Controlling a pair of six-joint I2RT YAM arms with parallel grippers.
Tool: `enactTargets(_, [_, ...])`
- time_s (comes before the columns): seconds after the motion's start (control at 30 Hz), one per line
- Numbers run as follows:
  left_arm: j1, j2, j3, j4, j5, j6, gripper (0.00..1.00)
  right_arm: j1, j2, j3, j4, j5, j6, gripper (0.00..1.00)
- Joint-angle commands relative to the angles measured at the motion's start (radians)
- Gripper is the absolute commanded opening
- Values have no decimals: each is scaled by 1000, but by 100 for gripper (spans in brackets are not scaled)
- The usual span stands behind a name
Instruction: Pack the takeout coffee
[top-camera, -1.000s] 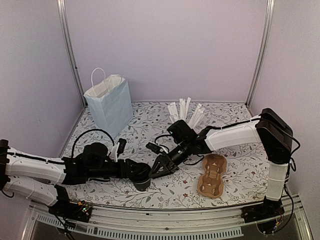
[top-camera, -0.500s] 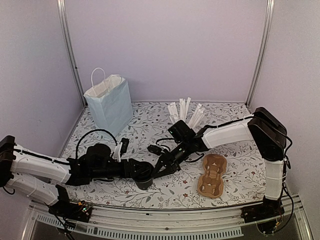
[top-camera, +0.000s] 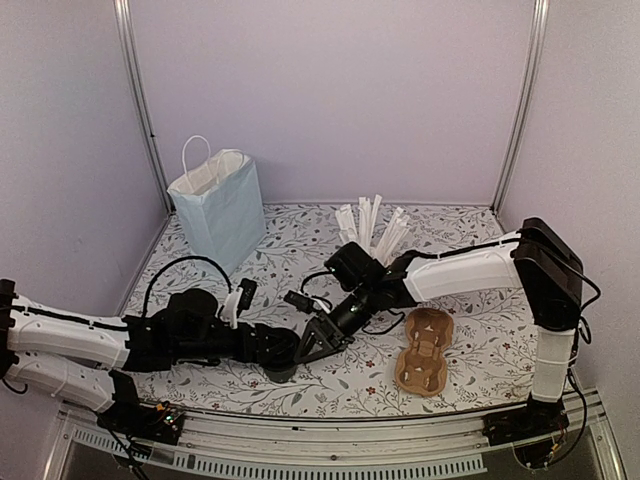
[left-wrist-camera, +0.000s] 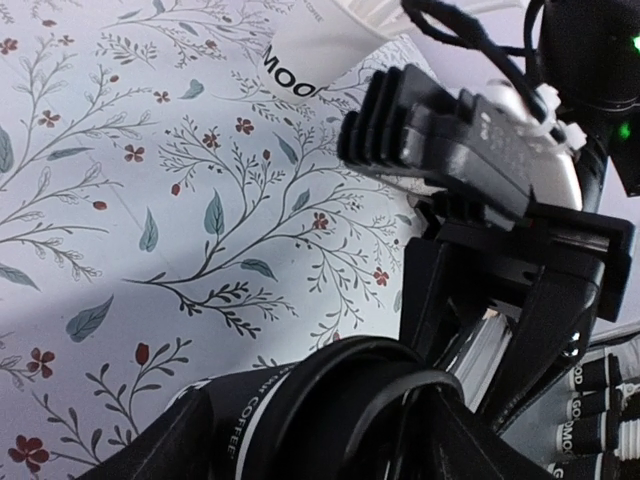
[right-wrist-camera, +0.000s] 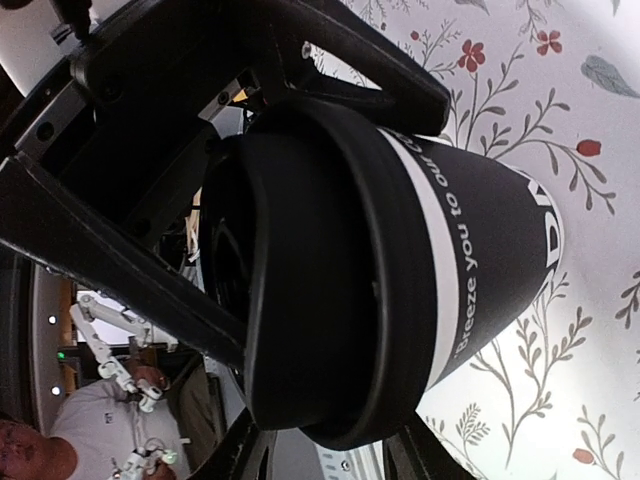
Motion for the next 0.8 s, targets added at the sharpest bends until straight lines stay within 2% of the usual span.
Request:
enactTargets(0.0, [-38,-42,44,-103,36,92,76,1,-73,-39,48,124,-88,41])
enactTargets(0.27, [-38,-71,69,-160,6,94,81,1,-126,-42,51,109,-119,43])
enactTargets(0.53, [-38,-153,79,-337,-60,64,82,0,-127,-43,45,107,-132,44])
enactTargets(0.77, [-81,-298,57,-476,-80,-90,82,-10,-134,-18,12,167,-180,43])
